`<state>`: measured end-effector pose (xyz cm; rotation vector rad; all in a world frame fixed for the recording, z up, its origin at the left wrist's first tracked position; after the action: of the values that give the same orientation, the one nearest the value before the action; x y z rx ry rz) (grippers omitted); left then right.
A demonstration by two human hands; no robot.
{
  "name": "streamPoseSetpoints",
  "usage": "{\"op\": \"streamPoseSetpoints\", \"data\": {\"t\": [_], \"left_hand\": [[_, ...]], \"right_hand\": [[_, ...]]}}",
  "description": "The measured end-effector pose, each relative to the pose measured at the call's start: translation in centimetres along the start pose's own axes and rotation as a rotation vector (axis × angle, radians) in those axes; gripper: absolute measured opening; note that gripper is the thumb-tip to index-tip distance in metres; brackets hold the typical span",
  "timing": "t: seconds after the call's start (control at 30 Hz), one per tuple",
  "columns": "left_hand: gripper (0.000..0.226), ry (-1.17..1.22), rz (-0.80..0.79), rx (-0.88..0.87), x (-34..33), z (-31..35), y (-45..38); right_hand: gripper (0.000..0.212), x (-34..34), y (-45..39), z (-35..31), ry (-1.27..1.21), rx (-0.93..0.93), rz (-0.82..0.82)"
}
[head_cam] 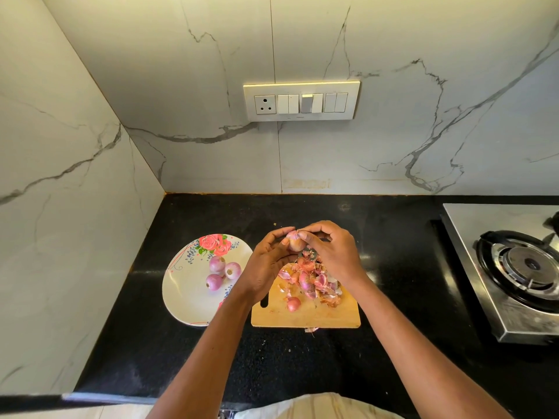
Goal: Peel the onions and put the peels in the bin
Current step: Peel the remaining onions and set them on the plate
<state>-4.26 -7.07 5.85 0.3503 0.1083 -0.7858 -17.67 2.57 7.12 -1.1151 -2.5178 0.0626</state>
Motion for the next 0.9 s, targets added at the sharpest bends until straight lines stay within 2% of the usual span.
{"op": "streamPoseSetpoints", "data": {"t": [0.23,0.37,0.53,0.67,0.8,0.9], "left_hand": [[0.028,-0.005,0.018,0.022,-0.6,-0.1,0.0],[0.044,-0.062,0.019,-0.029,-0.9,0.5,0.1],[0.046,-0.064,0.0,-0.039,-0.9,0.5,0.1],[0.047,-0.058,-0.03,-0.014,-0.5,0.2,0.0],[0.039,0.006,-0.04,0.016,-0.1,0.2,0.1],[0.044,0.013,-0.007,-0.003,0.3,0.2,0.1]], "right_hand": [[0.005,-0.2,0.3,-0.4,0.049,0.019,0.011],[0.006,-0.3,0.4,-0.4,0.064,0.034,0.005],[0.006,-0.5,0.2,-0.1,0.105,0.029,0.022],[0.014,-0.7,0.3,0.0,0.109,-0.02,0.03],[0.02,0.2,0.3,-0.5,0.003,-0.125,0.08],[0.022,0.4,0.2,-0.8,-0.087,-0.091,-0.042]]}}
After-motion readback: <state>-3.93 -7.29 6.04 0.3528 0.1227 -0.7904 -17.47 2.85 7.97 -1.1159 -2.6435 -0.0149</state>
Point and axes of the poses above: each hand's wrist, its own y-axis away from the middle knuckle, its own x-axis out of the back of the hand, z = x × y, the point moved 4 cm from there along -y, towards the middle knuckle, and after that the axes turned 6 degrees about z, right-handed, at the moved point
